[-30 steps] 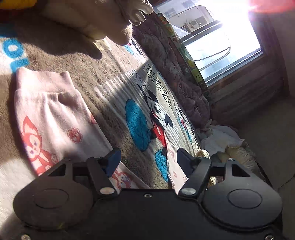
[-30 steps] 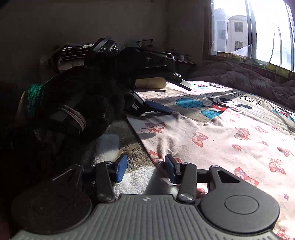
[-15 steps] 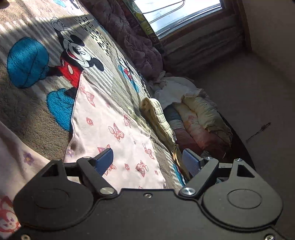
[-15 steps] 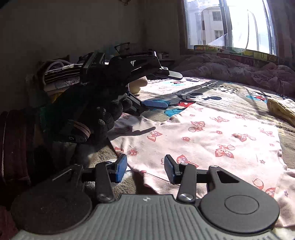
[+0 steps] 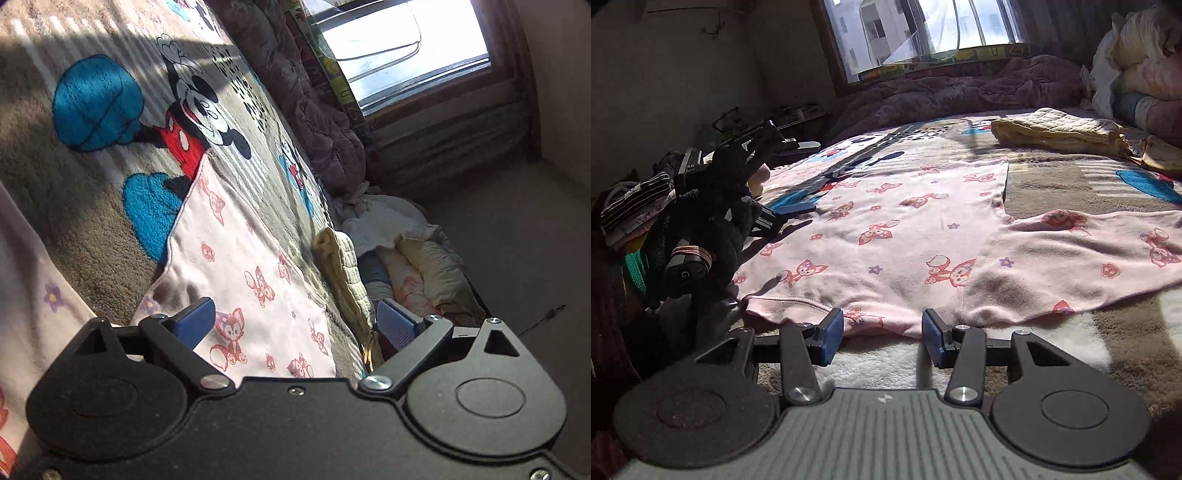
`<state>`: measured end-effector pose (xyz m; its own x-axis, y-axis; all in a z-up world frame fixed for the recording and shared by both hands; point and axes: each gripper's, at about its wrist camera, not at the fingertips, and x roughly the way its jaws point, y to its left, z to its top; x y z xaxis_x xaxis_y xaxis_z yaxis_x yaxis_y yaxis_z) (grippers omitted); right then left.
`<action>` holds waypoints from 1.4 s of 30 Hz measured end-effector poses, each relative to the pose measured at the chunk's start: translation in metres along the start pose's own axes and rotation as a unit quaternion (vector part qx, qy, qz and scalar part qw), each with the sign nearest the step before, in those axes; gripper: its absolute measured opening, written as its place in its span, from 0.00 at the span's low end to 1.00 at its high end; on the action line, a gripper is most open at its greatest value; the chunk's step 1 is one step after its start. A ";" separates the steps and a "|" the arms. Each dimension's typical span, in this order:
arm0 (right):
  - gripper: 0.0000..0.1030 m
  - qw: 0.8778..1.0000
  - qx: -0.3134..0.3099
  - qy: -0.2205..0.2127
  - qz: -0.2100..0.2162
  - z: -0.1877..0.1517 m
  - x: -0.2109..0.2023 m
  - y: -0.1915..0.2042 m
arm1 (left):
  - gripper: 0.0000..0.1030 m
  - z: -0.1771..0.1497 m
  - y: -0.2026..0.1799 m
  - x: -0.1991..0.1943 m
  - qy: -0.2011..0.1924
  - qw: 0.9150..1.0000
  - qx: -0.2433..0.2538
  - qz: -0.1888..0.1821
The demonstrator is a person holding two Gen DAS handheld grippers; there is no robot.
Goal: Fold clothes
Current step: 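Smooth the pink garment body with the open left gripper, then grasp the side edge of the pink garment with the left gripper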
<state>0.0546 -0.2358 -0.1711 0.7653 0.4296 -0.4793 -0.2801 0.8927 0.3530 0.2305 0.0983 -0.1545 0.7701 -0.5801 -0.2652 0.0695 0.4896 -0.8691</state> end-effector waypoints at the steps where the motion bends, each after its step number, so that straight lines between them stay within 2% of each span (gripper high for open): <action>1: 0.48 1.000 0.029 -0.005 -0.006 0.002 -0.005 -0.010 | 1.00 -0.004 -0.007 0.000 0.005 1.000 0.006 0.003; 5: 0.51 0.988 0.148 -0.030 -0.016 0.002 -0.017 -0.055 | 1.00 -0.029 -0.040 0.005 0.040 0.997 0.064 0.010; 8: 0.49 0.966 0.252 -0.051 0.010 -0.009 -0.016 -0.089 | 1.00 -0.053 -0.061 0.009 0.065 0.991 0.119 0.020; 11: 0.45 0.949 0.307 -0.071 0.024 -0.016 -0.015 -0.103 | 1.00 -0.073 -0.076 0.016 0.093 0.982 0.162 0.037; 14: 0.45 0.944 0.318 -0.080 0.028 -0.017 -0.010 -0.105 | 0.99 -0.092 -0.085 0.028 0.105 0.972 0.197 0.078; 18: 0.53 0.944 0.316 -0.089 0.038 -0.015 -0.002 -0.102 | 0.99 -0.103 -0.089 0.046 0.125 0.970 0.189 0.091; 22: 0.53 0.944 0.310 -0.100 0.046 -0.013 0.003 -0.100 | 0.98 -0.106 -0.109 0.073 0.134 0.961 0.218 0.109; 27: 0.51 0.953 0.281 -0.102 0.045 -0.008 0.010 -0.092 | 0.98 -0.111 -0.138 0.112 0.154 0.940 0.269 0.144; 30: 0.48 0.960 0.259 -0.102 0.032 -0.004 0.018 -0.088 | 0.97 -0.119 -0.154 0.133 0.176 0.924 0.303 0.152; 32: 0.48 0.965 0.239 -0.103 0.018 -0.004 0.020 -0.082 | 0.97 -0.138 -0.175 0.149 0.205 0.902 0.354 0.138; 33: 0.48 0.968 0.229 -0.103 0.013 -0.004 0.021 -0.079 | 0.97 -0.152 -0.188 0.156 0.220 0.885 0.391 0.128; 35: 0.49 0.974 0.203 -0.104 -0.001 -0.006 0.022 -0.072 | 0.97 -0.183 -0.214 0.169 0.245 0.844 0.464 0.112; 38: 0.52 0.983 0.148 -0.108 -0.025 -0.009 0.025 -0.058 | 0.97 -0.234 -0.248 0.187 0.276 0.769 0.569 0.095; 40: 0.53 0.985 0.123 -0.113 -0.033 -0.012 0.026 -0.052 | 0.96 -0.264 -0.257 0.197 0.289 0.735 0.607 0.092; 42: 0.53 0.987 0.107 -0.115 -0.038 -0.014 0.026 -0.050 | 0.90 -0.295 -0.265 0.206 0.301 0.700 0.642 0.090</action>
<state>0.0805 -0.2669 -0.2121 0.8976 0.2990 -0.3238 -0.1078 0.8613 0.4966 0.1840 -0.3429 -0.1019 0.4608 -0.4137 -0.7852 0.8149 0.5477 0.1896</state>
